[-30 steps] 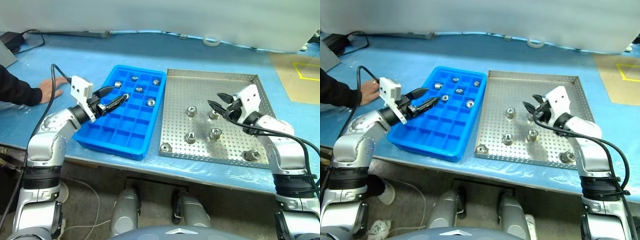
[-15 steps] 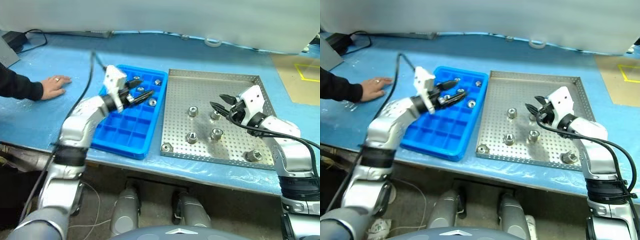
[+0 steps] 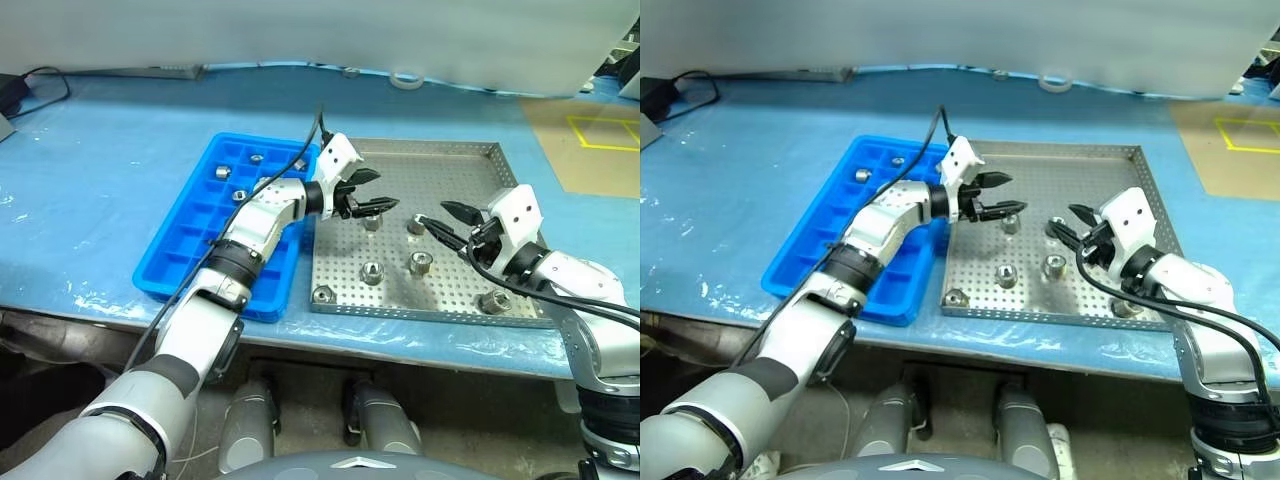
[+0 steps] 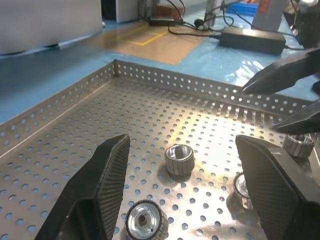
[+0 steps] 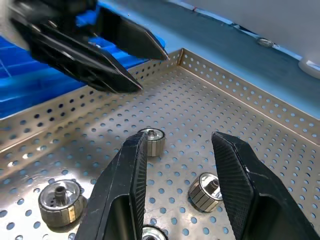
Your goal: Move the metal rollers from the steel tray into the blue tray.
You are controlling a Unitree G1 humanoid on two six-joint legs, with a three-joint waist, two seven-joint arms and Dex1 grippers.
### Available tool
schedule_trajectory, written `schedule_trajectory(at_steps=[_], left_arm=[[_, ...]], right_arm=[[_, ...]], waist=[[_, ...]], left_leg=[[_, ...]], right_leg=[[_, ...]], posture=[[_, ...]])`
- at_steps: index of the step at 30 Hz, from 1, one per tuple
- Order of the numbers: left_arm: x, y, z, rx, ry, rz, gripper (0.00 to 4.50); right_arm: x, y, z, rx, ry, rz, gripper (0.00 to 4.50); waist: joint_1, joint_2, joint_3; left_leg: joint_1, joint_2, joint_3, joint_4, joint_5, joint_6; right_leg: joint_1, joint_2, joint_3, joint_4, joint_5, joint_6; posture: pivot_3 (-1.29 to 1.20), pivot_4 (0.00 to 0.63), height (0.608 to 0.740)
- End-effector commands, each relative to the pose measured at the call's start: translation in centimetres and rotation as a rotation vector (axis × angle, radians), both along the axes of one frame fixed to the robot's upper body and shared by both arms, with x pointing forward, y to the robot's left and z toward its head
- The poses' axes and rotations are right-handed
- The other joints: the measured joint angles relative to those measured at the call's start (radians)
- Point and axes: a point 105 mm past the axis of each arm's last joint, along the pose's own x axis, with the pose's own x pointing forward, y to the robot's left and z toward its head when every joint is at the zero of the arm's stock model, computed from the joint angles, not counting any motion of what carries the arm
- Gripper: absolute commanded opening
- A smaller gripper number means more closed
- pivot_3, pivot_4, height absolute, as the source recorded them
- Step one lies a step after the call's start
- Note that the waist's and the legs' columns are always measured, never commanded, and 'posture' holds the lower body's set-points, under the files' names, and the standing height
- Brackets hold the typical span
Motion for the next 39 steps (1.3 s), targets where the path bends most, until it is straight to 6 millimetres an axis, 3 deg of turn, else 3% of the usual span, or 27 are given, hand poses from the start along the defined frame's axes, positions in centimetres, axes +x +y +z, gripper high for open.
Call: schedule_trajectory(at_steps=[1,12,18,39], left_arm=[[1.5,0.0,0.4,0.081,-0.069,0.055,3.58],[0.9,-2.0,-3.6,0.232,0.029,0.041,3.58],[1.3,-1.5,-5.3,0.267,0.059,0.112,3.58],[1.5,-2.1,-7.8,0.238,0.133,0.289,3.58]], right_arm=[[-0.7,-0.2,0.9,0.002,-0.037,-0.029,2.07],[-0.7,-0.6,0.1,0.006,-0.028,-0.073,2.07],[-1.0,-0.2,-0.2,0.009,-0.017,-0.068,2.07],[-1.4,-1.7,-0.6,-0.03,-0.015,-0.147,2.07]], waist=[[-0.002,0.0,0.0],[-0.003,0.0,0.0],[-0.003,0.0,0.0],[-0.013,0.001,-0.001]], left_leg=[[0.0,0.0,0.0,0.0,0.0,0.0],[-0.004,0.0,0.0,0.0,-0.002,0.007],[-0.005,-0.002,0.0,0.001,-0.002,0.007],[-0.007,-0.003,-0.001,0.001,-0.005,0.014]], right_leg=[[0.001,0.0,0.0,-0.001,0.0,0.0],[0.0,-0.002,-0.004,-0.006,0.0,0.0],[0.001,-0.005,-0.006,-0.006,0.0,0.0],[0.004,-0.007,-0.008,-0.013,0.0,0.0]], posture=[[-0.35,0.15,0.74],[-0.38,0.15,0.74],[-0.39,0.15,0.74],[-0.45,0.15,0.74]])
